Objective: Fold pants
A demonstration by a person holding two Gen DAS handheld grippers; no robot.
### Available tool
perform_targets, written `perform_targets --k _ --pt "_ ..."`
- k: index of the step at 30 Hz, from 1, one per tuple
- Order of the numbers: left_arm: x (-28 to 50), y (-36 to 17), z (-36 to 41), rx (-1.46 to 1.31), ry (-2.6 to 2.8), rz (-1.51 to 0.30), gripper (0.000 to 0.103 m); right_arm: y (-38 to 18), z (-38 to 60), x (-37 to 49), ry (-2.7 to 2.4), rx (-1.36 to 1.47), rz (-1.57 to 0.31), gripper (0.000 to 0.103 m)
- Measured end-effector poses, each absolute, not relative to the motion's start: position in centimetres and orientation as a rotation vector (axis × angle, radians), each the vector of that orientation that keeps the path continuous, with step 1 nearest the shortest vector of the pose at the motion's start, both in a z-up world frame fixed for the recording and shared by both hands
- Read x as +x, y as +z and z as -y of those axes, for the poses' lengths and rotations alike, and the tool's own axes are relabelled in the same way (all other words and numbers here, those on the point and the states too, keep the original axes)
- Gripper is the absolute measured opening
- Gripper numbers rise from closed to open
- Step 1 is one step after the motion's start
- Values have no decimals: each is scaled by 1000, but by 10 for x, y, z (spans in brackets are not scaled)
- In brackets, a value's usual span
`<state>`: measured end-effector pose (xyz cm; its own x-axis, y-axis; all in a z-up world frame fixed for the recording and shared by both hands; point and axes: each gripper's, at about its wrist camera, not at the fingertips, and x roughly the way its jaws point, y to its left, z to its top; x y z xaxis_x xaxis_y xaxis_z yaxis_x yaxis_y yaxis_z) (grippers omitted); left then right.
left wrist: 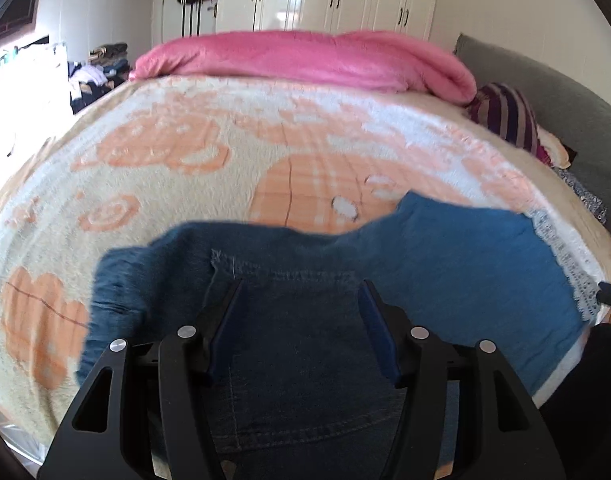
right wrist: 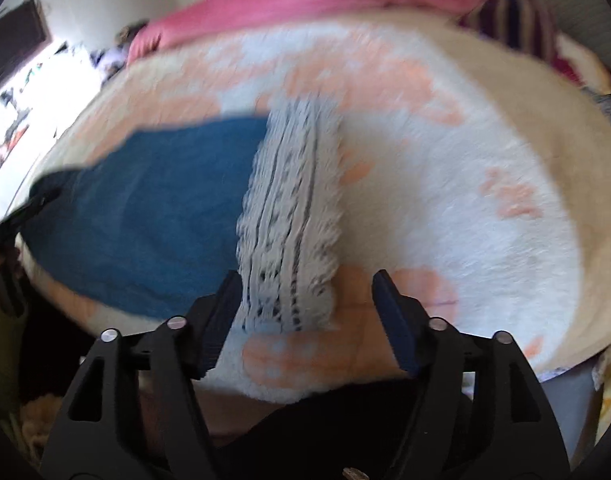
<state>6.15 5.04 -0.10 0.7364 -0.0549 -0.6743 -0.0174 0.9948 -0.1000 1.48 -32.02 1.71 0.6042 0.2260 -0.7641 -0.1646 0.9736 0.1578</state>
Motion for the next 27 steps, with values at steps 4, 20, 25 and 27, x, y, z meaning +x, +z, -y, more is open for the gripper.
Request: perform_targets --k 4,20,25,27 --pt "58 15 -33 -79 -71 -704 78 31 287 19 290 7 -836 65" --pt "104 -34 -15 -55 -156 -875 85 -21 189 108 390 -160 -983 77" --pt "100 -36 -14 -40 -149 -851 85 -24 206 108 368 -85 -976 79" --pt "98 -35 -10 -11 -138 -849 85 -25 200 108 362 -113 -970 83"
